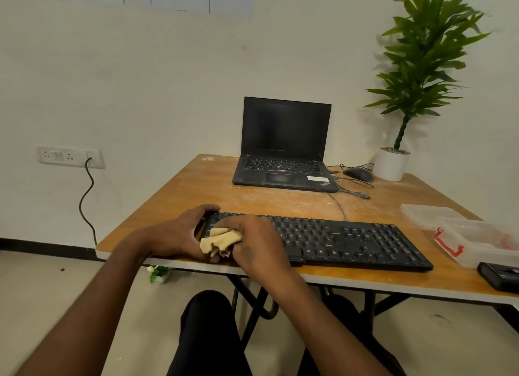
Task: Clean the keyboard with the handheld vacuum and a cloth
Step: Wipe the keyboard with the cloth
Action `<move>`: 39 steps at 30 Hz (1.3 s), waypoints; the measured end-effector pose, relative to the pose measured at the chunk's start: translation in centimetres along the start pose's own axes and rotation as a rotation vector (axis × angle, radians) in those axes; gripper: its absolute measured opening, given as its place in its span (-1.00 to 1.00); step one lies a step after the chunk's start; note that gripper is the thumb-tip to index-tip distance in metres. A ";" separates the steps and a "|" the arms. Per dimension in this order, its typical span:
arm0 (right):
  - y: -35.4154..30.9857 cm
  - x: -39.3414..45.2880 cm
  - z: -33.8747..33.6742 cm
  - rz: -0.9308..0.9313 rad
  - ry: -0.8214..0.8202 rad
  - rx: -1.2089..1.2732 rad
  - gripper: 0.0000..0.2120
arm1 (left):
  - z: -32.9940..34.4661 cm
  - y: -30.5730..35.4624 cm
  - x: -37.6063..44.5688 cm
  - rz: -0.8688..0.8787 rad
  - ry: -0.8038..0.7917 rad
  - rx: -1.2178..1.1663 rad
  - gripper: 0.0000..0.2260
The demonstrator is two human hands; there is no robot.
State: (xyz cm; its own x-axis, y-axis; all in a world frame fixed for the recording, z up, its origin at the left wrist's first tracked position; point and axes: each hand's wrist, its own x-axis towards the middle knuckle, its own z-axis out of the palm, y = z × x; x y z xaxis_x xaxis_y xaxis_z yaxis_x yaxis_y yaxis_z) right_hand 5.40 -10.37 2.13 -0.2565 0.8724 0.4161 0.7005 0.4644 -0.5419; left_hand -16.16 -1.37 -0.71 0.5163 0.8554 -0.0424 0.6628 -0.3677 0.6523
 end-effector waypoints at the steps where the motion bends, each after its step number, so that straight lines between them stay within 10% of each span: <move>1: 0.1 0.2 0.0 0.014 -0.005 0.037 -0.47 | 0.1 0.0 0.0 0.005 0.001 0.004 0.17; 11: 1.3 0.6 -1.5 0.238 0.040 0.647 -0.70 | -0.1 1.5 -1.5 0.001 -0.042 -0.104 0.06; 16: 1.6 0.9 -2.5 0.310 0.055 0.888 -0.75 | 0.9 4.4 -2.6 0.053 0.286 -0.077 0.07; 22: 2.4 1.3 -4.7 0.359 0.215 0.924 -0.71 | 3.7 12.6 -2.5 0.091 0.855 -0.397 -0.48; 27: 2.5 1.4 -7.8 0.308 0.347 0.823 -0.78 | 6.8 17.4 -0.7 0.033 0.801 -0.701 -0.81; 39: 4.6 0.4 -14.0 0.230 0.252 0.703 -0.59 | 6.1 24.7 4.9 0.028 0.688 -0.984 -0.25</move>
State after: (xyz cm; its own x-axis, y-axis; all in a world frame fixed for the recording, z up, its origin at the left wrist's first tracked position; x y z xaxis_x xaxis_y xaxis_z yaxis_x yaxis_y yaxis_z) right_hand 17.85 -10.01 10.00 0.0626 0.9366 0.3447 0.1092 0.3368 -0.9352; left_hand 6.02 -8.53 10.60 -0.0728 0.9774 0.1983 -0.1974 -0.2090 0.9578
